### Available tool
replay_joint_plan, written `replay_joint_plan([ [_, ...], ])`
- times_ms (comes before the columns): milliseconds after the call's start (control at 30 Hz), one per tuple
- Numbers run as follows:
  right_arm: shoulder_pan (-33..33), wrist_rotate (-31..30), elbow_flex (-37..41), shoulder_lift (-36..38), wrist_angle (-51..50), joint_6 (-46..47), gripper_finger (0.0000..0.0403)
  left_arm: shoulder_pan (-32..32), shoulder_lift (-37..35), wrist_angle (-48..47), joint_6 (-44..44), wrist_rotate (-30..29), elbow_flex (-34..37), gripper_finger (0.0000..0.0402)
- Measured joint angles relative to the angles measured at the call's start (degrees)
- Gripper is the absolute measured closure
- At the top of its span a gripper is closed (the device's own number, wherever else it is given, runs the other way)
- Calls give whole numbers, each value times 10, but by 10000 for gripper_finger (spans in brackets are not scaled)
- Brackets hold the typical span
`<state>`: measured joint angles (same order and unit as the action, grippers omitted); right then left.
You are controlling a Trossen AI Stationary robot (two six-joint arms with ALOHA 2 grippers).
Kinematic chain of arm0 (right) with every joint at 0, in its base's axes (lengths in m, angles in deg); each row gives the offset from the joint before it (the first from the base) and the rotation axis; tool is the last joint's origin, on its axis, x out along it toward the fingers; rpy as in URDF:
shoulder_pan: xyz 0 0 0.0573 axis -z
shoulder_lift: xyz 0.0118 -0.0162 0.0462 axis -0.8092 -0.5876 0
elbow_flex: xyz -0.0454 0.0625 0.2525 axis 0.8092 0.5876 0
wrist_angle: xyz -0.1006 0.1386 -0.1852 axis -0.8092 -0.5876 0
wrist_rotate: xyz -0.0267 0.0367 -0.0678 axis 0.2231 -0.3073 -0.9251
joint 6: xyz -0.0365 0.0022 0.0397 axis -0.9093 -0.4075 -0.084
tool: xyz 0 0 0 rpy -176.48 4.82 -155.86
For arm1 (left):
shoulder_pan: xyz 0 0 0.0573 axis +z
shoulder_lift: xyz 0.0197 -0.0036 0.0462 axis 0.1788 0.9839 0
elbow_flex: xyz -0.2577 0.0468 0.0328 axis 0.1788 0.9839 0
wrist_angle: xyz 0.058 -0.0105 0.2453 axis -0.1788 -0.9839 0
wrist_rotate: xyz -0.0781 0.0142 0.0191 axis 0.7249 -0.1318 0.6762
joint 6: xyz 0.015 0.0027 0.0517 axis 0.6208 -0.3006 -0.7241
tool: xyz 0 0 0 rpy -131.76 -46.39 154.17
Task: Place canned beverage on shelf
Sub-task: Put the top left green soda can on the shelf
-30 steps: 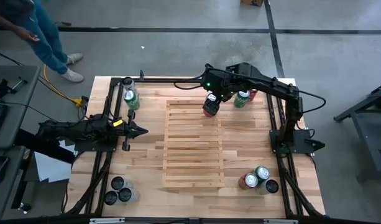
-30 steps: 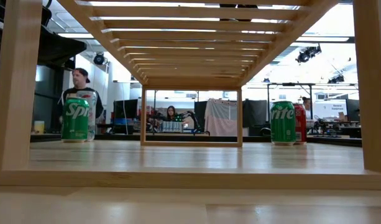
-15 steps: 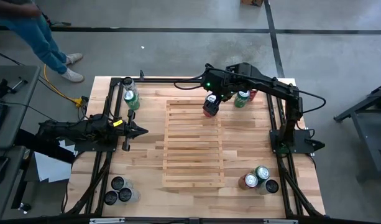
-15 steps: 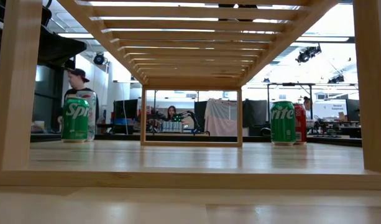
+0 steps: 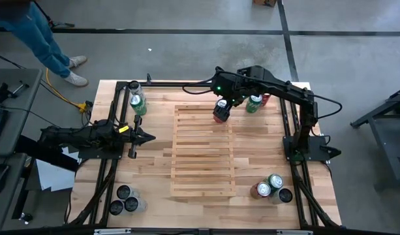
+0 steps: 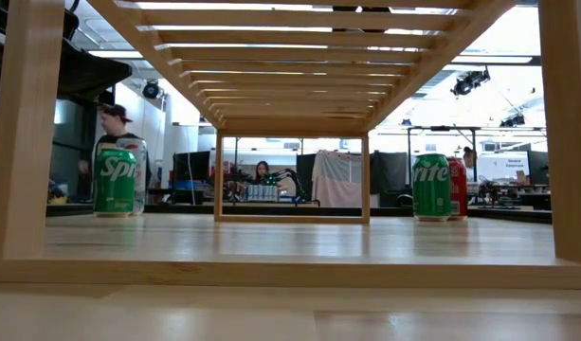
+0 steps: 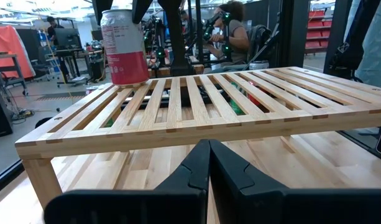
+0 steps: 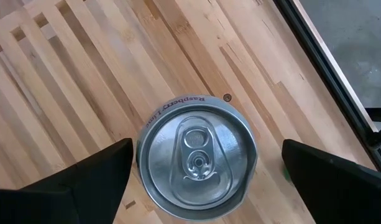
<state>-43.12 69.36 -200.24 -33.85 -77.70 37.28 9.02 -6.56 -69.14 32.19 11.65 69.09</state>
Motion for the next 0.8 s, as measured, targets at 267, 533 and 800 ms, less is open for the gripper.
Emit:
replay_joint_plan([
  [267, 0, 1, 0, 0, 0, -15, 8, 0, 0, 0, 0, 0, 0, 401],
  [533, 0, 1, 0, 8, 11, -26, 8, 0, 0, 0, 0, 0, 0, 401],
  [800, 0, 1, 0, 56, 69, -41, 8, 0, 0, 0, 0, 0, 0, 401],
])
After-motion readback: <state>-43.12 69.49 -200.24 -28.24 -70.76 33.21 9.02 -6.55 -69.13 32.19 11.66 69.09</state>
